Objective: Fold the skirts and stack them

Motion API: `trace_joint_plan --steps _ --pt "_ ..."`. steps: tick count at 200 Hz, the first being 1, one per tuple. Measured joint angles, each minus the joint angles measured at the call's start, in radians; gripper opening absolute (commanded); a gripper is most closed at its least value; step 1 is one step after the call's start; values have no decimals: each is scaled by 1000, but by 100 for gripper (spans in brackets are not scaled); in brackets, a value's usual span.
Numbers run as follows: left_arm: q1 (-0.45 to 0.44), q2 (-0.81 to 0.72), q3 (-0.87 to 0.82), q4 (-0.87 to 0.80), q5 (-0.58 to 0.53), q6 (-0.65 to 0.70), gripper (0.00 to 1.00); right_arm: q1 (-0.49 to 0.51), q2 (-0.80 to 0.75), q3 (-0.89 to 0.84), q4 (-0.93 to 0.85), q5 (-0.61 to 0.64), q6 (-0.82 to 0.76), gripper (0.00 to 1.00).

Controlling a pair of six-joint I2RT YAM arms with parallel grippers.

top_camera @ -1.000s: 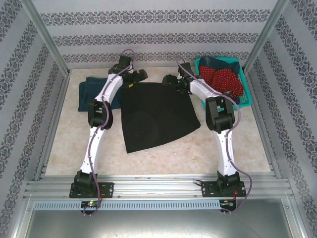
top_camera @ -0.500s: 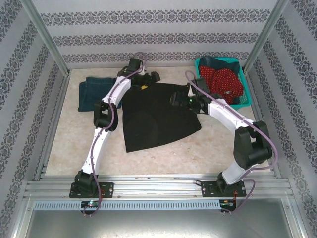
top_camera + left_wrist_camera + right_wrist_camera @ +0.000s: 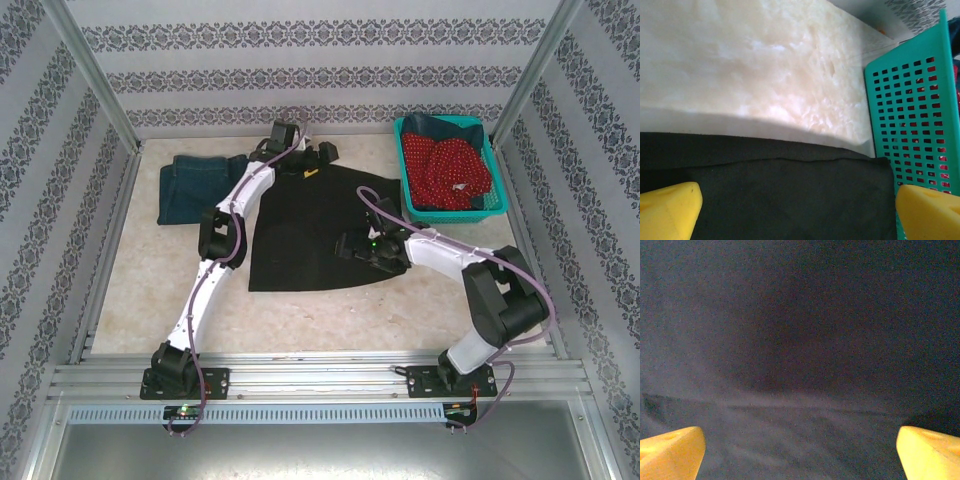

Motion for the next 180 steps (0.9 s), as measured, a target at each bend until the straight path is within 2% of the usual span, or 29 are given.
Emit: trace_joint_plan --steps 22,38,67,81,105,142,163,180 --pt "12 -101 -82 -135 -51 48 100 -10 95 56 18 54 18 98" --pt "22 -240 -207 -208 -98 97 100 -16 138 122 38 70 21 98" --pt "35 -650 -635 -201 -199 143 100 -23 196 223 63 78 21 98" --pt "33 -875 -895 -138 -245 134 100 -23 193 241 68 83 21 98" --pt "31 -1148 -1266 -78 -338 84 100 -32 154 237 70 96 21 98" --pt "31 -1347 -1674 -93 -444 -17 97 -74 -10 147 59 142 1 98" --pt "31 -1435 -1829 -105 -433 -69 87 -116 -80 92 32 178 -39 98" --pt "25 -1461 -1878 -98 -396 -100 80 -164 -102 48 13 180 -74 98"
